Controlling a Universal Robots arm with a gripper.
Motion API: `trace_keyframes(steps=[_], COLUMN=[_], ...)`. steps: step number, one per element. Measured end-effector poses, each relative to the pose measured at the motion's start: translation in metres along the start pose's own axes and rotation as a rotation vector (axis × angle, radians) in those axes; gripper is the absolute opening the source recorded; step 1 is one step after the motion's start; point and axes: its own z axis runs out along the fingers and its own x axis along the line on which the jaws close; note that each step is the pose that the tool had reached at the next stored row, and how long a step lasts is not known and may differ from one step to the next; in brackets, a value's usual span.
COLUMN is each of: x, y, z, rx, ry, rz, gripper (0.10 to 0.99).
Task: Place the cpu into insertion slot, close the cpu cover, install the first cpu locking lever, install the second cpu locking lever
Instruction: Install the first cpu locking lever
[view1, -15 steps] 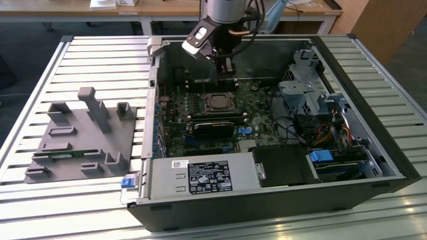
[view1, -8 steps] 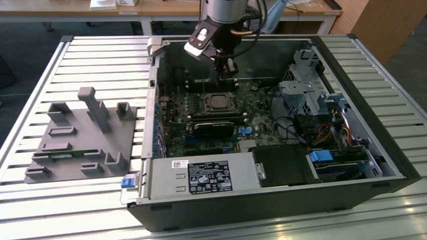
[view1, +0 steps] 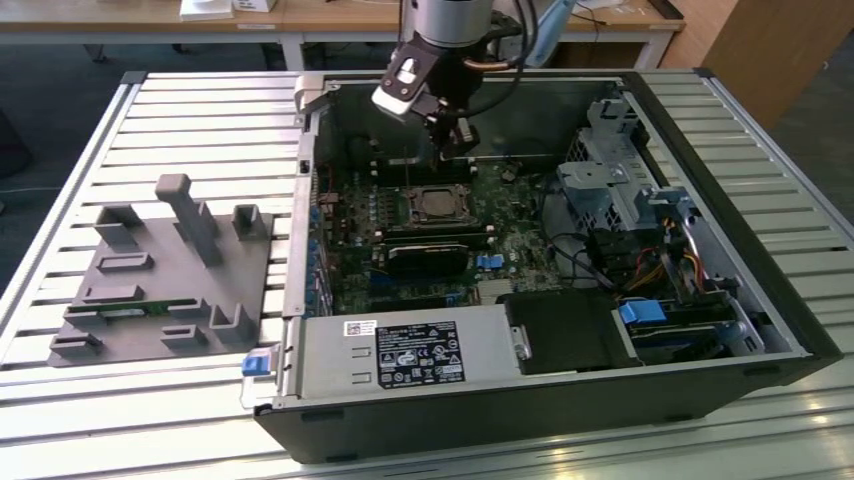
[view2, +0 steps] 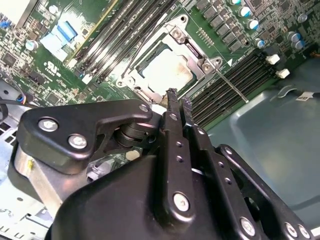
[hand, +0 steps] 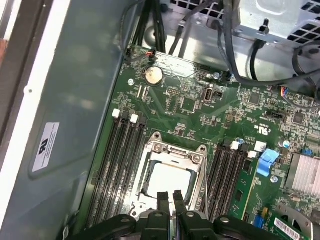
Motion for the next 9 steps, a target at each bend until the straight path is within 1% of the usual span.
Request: trace_keyframes(steps=[4,9], x=[0.0,0.0], y=[-0.0001,-0.0001], z=[0.0,0.0], rx=[0.0,-0.001], ry=[0.0007,0.0023], rz=[-0.024,-0.08], gripper=[0.176,0.176])
